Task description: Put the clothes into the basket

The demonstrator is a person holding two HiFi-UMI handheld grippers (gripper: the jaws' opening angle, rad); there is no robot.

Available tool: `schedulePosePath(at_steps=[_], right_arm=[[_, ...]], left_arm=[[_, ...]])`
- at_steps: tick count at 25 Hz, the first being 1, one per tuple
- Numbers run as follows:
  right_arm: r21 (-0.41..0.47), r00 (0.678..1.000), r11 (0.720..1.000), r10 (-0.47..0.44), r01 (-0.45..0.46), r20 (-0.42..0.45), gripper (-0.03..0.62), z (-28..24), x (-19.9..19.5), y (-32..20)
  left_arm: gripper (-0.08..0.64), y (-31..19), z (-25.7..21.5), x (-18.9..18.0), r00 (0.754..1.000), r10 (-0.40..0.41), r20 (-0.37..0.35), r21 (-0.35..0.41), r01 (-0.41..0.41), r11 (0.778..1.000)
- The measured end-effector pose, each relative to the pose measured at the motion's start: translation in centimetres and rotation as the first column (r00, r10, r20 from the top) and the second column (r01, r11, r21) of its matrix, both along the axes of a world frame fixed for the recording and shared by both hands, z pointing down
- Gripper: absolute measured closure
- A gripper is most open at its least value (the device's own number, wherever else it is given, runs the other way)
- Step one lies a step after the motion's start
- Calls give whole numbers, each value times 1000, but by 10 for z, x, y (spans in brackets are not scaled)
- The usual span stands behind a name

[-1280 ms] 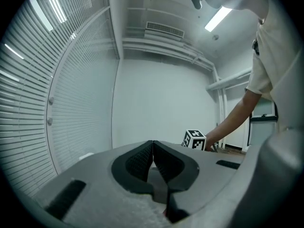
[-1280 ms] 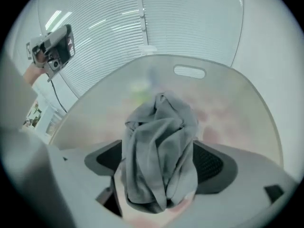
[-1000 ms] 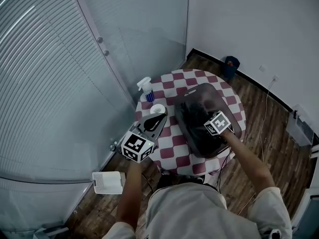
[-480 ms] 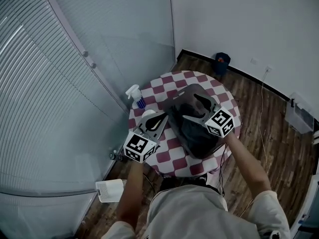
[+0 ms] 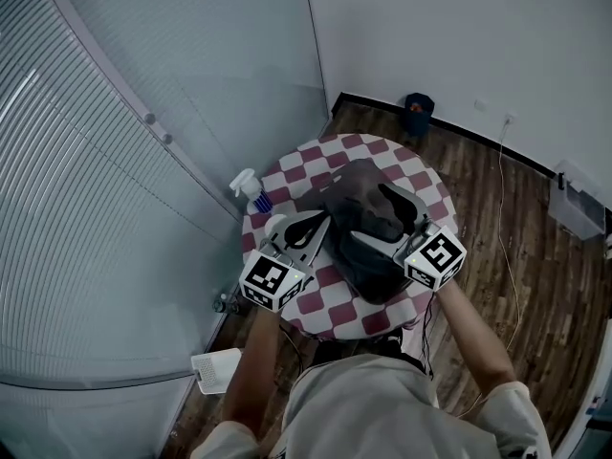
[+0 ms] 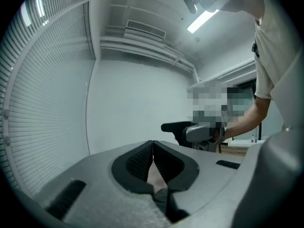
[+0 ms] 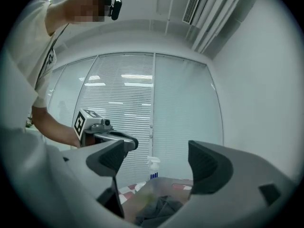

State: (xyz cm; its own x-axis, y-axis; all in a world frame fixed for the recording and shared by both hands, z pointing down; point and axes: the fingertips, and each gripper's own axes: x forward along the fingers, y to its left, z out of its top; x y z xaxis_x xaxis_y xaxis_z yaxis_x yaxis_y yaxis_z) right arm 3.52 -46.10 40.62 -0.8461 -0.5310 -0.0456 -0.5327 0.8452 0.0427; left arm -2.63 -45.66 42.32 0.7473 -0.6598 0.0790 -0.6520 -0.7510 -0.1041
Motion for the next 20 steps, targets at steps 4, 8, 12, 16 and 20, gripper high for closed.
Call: schedulePosePath(at_steps=[4,8,12,16,20], right_arm=[[48,997,996,73,-73,18,185,-12,24,4],[119,988,981,152,-155,36,283,-22,45,10],[112,982,975,188,-191,33,396,-17,60,10],[80,977,973,215,-215,14,468,3,66,10],[37,975,974,222,-223,14,539,14,70,8]], left_arm=[[545,-3,-4,9,1000,18,3,7,-18,1000],[545,-6,6,10,1000,24,18,-8,-24,1000],[545,-10,13,10,1000,16,10,-21,-16,1000],[545,-14,14,12,1000,19,9,-24,-19,1000],[545,-17,14,16,1000,26,11,-25,-25,999]])
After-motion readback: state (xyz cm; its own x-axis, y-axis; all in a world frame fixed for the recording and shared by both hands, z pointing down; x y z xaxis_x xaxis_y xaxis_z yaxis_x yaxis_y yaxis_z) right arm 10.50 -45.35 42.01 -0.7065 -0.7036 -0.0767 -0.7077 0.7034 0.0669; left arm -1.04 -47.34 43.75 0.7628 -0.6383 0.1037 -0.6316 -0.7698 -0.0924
